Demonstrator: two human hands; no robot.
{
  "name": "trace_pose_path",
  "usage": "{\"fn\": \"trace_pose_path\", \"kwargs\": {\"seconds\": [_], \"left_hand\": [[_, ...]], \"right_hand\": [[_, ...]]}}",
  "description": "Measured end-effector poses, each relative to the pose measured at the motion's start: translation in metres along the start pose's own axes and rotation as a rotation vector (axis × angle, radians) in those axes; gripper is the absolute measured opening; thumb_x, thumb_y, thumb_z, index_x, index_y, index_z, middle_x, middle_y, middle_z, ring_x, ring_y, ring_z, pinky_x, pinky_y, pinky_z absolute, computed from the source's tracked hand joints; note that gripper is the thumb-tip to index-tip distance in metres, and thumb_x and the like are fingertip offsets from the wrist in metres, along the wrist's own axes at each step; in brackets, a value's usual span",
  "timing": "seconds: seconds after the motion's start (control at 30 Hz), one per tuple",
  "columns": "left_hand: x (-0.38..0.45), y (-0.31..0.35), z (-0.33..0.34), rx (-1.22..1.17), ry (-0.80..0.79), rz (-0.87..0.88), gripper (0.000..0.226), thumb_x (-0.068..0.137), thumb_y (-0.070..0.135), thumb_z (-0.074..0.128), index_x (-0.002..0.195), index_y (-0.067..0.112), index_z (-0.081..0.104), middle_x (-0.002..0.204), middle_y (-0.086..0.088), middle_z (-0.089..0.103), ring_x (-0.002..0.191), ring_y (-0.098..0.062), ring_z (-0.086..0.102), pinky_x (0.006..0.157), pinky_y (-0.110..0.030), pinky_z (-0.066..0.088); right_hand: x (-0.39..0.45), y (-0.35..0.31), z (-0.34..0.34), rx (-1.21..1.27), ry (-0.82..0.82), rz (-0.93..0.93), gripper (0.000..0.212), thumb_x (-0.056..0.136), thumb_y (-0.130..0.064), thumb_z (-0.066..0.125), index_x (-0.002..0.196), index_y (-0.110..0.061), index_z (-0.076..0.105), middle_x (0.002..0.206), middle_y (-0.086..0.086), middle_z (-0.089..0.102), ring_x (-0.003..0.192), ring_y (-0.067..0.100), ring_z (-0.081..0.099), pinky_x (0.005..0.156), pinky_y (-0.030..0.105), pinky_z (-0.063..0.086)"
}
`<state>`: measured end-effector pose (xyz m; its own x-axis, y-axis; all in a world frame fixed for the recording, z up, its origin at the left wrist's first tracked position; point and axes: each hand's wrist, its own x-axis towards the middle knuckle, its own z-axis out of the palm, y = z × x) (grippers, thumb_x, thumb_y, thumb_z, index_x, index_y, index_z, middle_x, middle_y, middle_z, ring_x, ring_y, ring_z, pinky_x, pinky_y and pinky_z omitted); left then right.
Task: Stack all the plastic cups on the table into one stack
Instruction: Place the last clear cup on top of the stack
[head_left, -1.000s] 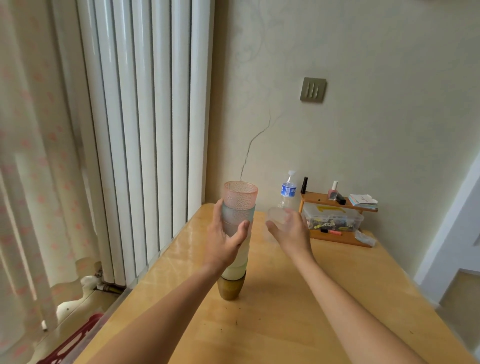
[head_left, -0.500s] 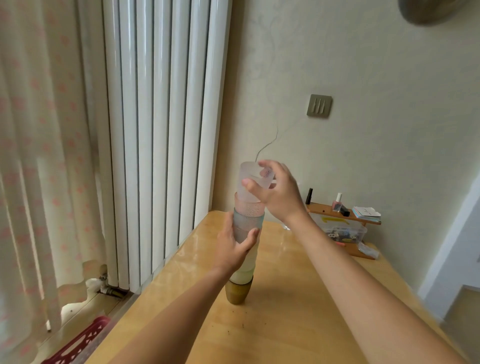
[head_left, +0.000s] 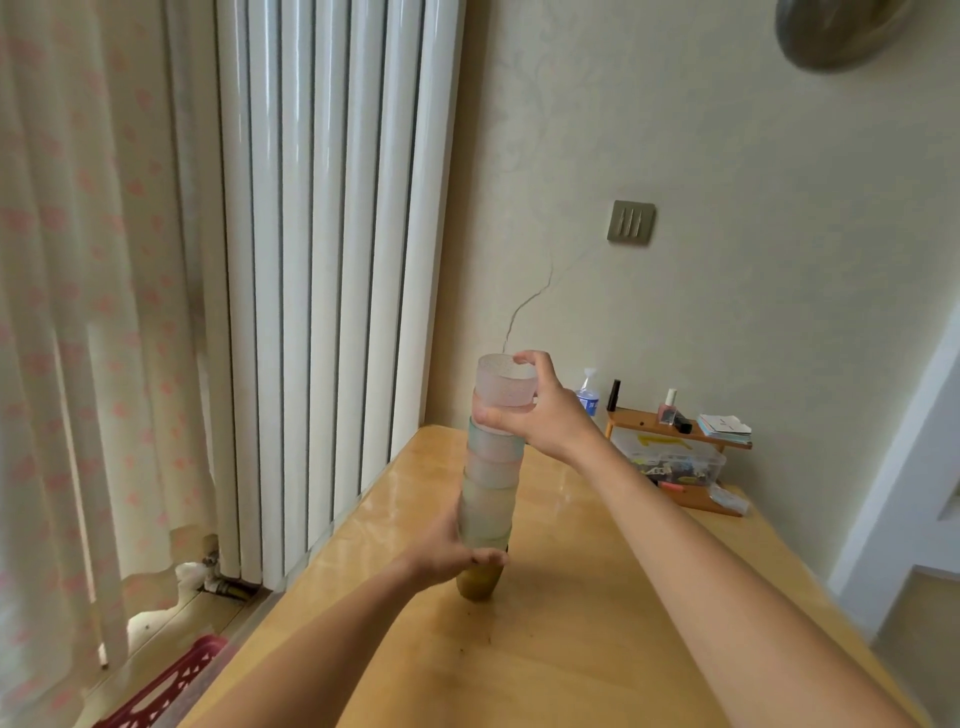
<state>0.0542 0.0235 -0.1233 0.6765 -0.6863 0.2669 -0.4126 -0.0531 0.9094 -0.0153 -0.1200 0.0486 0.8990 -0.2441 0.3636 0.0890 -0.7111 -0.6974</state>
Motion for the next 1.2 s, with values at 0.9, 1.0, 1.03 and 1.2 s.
{"fn": "trace_pose_path", "kwargs": {"seconds": [0.9, 1.0, 1.03, 1.2], "left_hand": [[0.063, -0.009, 0.09, 0.088, -0.167, -0.008, 0.106, 0.067, 0.02, 0.103, 0.152, 0.024, 0.041, 0.136, 0.009, 0.065, 0.123, -0.003, 0.062, 0.092, -0.008, 0.052], [0.064, -0.015, 0.09, 0.115, -0.171, -0.027, 0.106, 0.065, 0.019, 0.103, 0.152, 0.025, 0.042, 0.134, 0.011, 0.066, 0.12, 0.004, 0.06, 0.092, -0.004, 0.049], [0.064, -0.017, 0.09, 0.122, -0.168, -0.033, 0.107, 0.065, 0.021, 0.103, 0.152, 0.027, 0.042, 0.134, 0.012, 0.066, 0.121, 0.002, 0.061, 0.093, -0.006, 0.05], [0.07, -0.021, 0.088, 0.165, -0.165, -0.05, 0.111, 0.061, 0.029, 0.103, 0.154, 0.025, 0.043, 0.139, 0.006, 0.068, 0.132, -0.018, 0.063, 0.112, -0.036, 0.054]], "right_hand": [[-0.029, 0.097, -0.05, 0.095, 0.168, 0.06, 0.068, 0.08, -0.046, 0.084, 0.134, -0.028, 0.048, 0.132, -0.006, 0.062, 0.122, 0.018, 0.059, 0.099, 0.04, 0.053], [-0.037, 0.105, -0.039, 0.106, 0.185, 0.041, 0.072, 0.073, -0.057, 0.081, 0.132, -0.036, 0.046, 0.132, -0.008, 0.063, 0.121, 0.017, 0.06, 0.097, 0.041, 0.055], [-0.039, 0.11, -0.035, 0.104, 0.188, 0.038, 0.077, 0.07, -0.06, 0.081, 0.134, -0.036, 0.044, 0.132, -0.009, 0.064, 0.121, 0.017, 0.061, 0.096, 0.042, 0.057], [-0.05, 0.127, -0.018, 0.113, 0.221, 0.035, 0.095, 0.072, -0.048, 0.088, 0.149, -0.03, 0.034, 0.137, -0.007, 0.062, 0.122, 0.016, 0.062, 0.097, 0.036, 0.056]]}}
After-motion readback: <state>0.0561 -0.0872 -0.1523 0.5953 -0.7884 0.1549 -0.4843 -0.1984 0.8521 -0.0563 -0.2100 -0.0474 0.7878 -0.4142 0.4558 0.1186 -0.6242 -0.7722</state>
